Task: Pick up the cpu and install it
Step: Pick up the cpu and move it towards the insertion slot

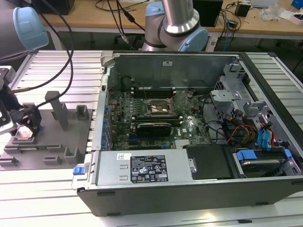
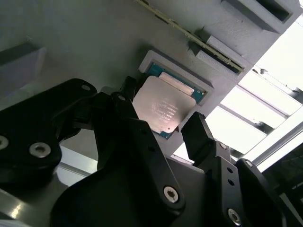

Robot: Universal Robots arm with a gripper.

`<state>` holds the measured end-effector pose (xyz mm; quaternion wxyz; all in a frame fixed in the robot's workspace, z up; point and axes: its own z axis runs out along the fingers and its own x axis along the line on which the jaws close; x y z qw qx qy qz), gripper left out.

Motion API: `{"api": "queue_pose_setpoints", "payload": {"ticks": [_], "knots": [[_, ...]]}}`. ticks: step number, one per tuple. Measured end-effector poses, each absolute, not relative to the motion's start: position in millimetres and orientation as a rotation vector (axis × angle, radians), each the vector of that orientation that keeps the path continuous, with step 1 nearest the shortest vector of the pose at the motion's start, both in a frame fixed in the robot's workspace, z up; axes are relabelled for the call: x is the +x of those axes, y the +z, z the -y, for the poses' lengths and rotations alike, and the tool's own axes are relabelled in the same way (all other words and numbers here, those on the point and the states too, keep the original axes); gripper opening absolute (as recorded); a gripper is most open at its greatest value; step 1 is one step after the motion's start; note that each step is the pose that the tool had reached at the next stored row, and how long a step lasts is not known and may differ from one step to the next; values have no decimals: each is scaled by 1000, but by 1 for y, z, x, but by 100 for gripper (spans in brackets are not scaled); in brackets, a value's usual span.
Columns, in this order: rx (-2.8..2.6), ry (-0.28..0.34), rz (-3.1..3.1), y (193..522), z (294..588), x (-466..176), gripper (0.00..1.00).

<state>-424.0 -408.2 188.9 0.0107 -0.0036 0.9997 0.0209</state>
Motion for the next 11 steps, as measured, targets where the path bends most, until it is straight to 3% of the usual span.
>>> {"api": "queue_pose_setpoints", "payload": {"ticks": [11], "knots": [[22,65,-3120,187,409,-423,66]]}}
